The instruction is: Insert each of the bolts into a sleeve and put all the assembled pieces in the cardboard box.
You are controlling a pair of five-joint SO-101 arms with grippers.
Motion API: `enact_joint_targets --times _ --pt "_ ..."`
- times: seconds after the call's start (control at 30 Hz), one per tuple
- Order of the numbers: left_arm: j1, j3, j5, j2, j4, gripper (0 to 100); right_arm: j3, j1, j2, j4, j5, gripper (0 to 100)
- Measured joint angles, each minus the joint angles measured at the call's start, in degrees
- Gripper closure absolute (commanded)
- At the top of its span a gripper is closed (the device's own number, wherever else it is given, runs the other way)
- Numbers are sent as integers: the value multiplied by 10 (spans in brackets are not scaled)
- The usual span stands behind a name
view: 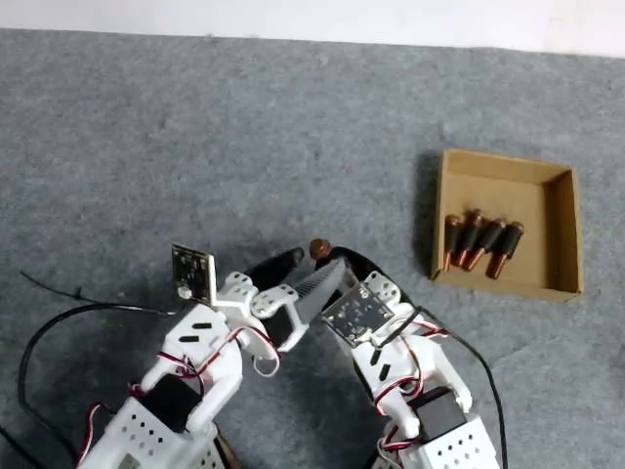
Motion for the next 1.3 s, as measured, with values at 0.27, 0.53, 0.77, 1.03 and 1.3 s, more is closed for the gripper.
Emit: enact_joint_targets --times 0.27,0.53,0.77,1.03,1.3 --pt "-105 -1 80 0 0 766 0 135 0 -75 -90 994" --pt "-115 -1 84 0 0 868 0 259 0 -140 -151 994" --pt "-149 0 84 0 0 995 0 324 2 -179 -152 993" --pt "-178 0 86 0 0 994 0 338 25 -147 -126 993" --pt "-178 0 86 0 0 994 -157 402 306 -142 -95 993"
